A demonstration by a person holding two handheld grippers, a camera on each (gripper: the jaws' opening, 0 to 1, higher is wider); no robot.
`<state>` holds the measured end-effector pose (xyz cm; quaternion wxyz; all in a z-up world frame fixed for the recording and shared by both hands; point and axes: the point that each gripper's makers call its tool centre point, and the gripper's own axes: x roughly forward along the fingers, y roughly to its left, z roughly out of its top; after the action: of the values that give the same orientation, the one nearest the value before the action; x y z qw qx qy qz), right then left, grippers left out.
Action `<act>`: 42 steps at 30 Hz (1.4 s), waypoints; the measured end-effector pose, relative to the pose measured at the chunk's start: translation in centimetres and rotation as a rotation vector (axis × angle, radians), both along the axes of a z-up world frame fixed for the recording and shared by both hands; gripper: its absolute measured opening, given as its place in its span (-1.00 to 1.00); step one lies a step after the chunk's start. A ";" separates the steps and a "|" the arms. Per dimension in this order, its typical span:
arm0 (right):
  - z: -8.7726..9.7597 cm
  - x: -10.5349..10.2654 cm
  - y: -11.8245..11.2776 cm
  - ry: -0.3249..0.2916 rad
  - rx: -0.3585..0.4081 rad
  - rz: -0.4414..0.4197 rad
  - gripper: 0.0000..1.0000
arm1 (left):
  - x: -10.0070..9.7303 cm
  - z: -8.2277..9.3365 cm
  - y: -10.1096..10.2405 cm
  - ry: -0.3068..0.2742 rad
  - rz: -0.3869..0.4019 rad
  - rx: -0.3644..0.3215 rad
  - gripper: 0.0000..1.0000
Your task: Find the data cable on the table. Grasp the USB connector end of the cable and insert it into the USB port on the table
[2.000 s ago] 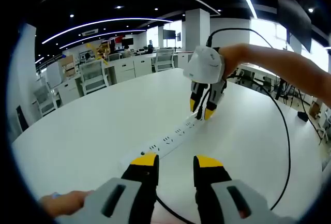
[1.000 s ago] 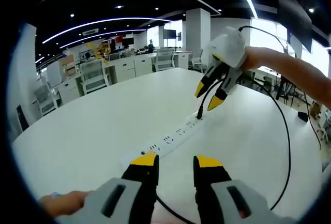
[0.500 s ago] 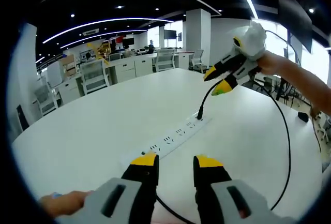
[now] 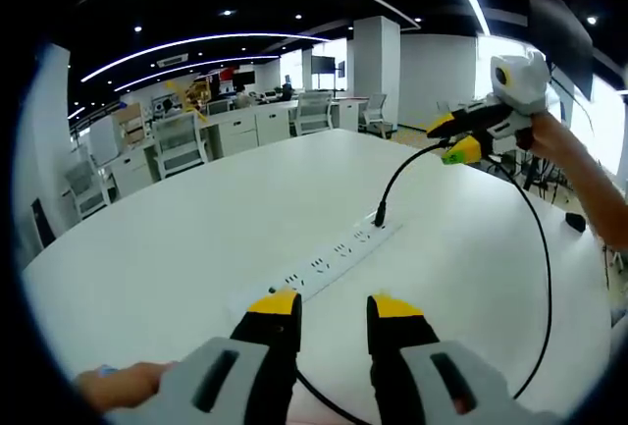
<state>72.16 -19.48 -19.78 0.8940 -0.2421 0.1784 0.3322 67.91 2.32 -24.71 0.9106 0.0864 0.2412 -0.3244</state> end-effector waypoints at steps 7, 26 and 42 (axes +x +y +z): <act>0.3 -1.8 -2.0 -0.038 0.006 -0.054 -0.30 | 0.0 0.0 0.0 0.000 0.000 0.001 -0.46; 1.1 -7.2 -5.6 -0.095 0.157 -0.148 -0.33 | 0.0 0.0 0.0 0.001 0.000 0.003 -0.46; -1.1 -12.9 -7.4 -0.113 0.247 -0.198 -0.13 | 0.1 -0.1 0.0 0.002 -0.001 0.005 -0.46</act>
<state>59.25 -26.92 -20.85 0.9540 -0.1297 0.1086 0.2476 67.96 2.35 -24.85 0.9100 0.0886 0.2429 -0.3241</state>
